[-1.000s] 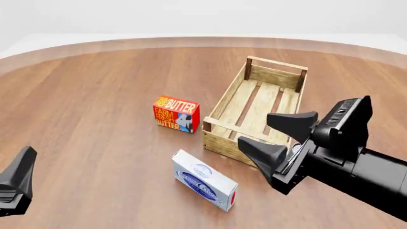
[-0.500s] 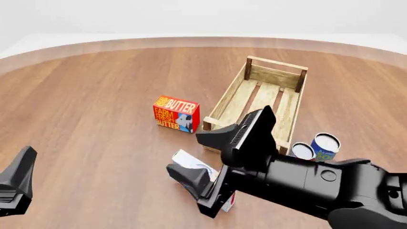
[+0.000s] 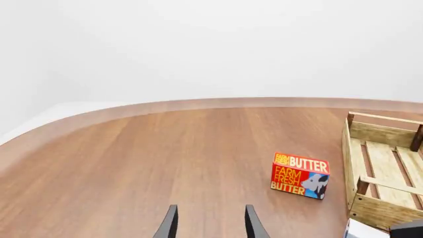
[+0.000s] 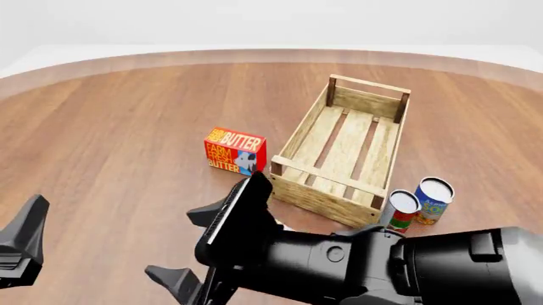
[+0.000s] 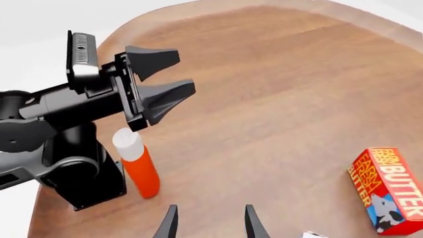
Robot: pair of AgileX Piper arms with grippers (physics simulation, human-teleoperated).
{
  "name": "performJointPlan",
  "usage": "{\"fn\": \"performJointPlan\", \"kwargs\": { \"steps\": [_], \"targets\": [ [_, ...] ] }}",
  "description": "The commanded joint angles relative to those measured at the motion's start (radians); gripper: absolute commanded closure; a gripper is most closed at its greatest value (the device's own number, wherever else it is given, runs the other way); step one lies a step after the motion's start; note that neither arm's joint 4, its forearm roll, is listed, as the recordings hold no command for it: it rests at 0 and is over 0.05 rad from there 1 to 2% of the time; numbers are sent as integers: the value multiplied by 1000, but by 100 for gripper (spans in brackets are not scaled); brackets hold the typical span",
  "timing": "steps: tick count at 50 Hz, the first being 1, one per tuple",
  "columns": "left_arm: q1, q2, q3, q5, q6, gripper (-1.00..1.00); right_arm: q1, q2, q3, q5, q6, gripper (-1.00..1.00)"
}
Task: Pick up the ketchup, and put it in the wooden tray.
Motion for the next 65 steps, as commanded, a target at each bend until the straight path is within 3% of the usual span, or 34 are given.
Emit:
{"fn": "performJointPlan", "kwargs": {
  "steps": [1,21,22,65],
  "targets": [
    [0,0,0,0,0,-100,60,119,-94,5,-19,-100],
    [0,0,0,0,0,-100,132,224,-204,34,-32,-100],
    [0,0,0,0,0,-100,169,288,-271,55,-44,-100],
    [0,0,0,0,0,-100,223,443,-423,117,-61,-100]
  ]
}}
